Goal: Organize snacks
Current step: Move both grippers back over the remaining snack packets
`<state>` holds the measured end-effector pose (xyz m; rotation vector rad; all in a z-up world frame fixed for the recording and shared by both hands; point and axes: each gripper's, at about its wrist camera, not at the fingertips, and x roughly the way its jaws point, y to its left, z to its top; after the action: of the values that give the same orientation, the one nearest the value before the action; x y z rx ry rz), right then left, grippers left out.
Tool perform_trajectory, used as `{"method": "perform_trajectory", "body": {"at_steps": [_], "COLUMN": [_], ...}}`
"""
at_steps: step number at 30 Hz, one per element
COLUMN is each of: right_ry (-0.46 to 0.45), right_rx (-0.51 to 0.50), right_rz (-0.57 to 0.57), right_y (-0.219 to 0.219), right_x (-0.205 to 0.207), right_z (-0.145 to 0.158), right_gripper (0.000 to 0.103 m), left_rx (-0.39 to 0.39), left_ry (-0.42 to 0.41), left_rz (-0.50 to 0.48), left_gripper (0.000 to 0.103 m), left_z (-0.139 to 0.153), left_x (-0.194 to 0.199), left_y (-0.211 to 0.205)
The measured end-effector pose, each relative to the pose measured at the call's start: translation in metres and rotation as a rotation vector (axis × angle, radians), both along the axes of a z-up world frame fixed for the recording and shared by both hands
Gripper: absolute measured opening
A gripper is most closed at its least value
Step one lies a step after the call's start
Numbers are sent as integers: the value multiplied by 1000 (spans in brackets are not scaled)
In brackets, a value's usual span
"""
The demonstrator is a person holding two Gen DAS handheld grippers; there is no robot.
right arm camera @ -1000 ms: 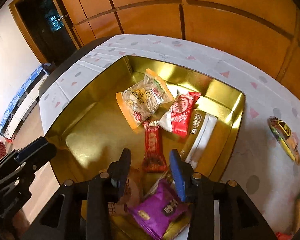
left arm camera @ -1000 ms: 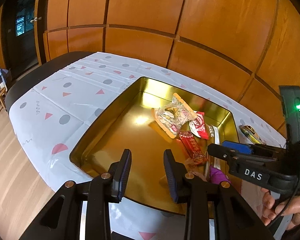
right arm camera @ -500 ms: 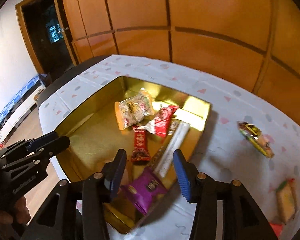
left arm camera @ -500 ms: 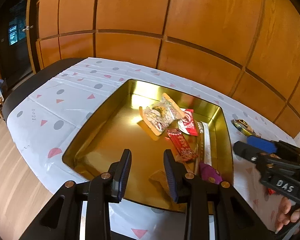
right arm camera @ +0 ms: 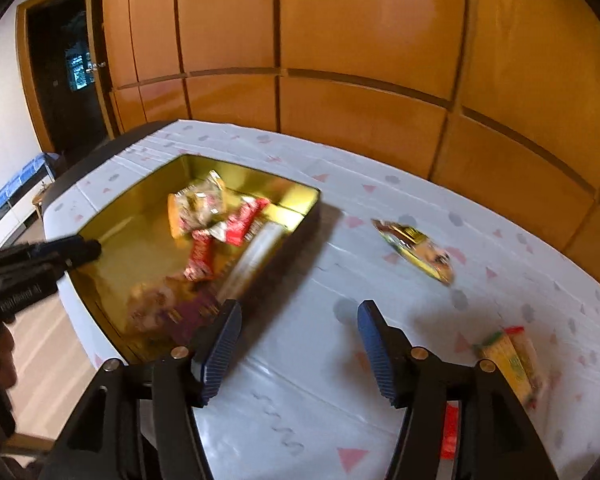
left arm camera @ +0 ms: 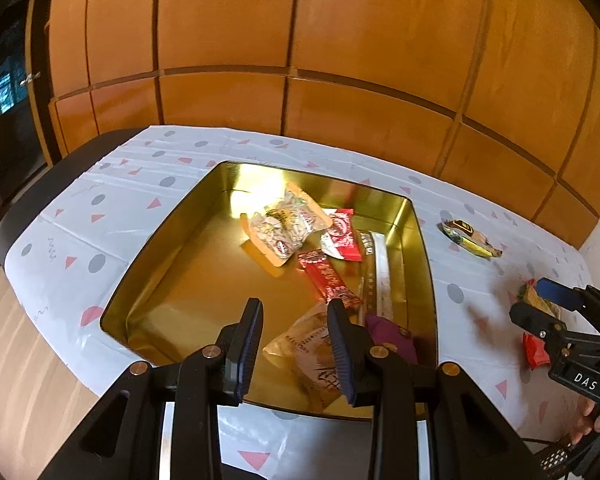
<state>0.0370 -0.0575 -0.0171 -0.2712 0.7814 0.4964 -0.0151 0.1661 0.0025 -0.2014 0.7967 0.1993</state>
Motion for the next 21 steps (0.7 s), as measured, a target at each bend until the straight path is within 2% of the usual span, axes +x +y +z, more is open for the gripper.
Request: {"method": "perform_trajectory", "body": {"at_steps": [6, 10, 21], "right_ry": [-7, -23, -14], "right_rx": [-17, -26, -35], "right_rz": [-70, -127, -266], "right_y": [-40, -69, -132], "right_x": [1, 5, 14], "right_z": [-2, 4, 7], "right_gripper": [65, 70, 70], "left_rx": [15, 22, 27], "left_ry": [5, 6, 24], "left_rz": [-37, -66, -141], "left_gripper": [34, 33, 34], "left_z": [2, 3, 0], "left_x": [5, 8, 13], "left_y": [-14, -24, -50]}}
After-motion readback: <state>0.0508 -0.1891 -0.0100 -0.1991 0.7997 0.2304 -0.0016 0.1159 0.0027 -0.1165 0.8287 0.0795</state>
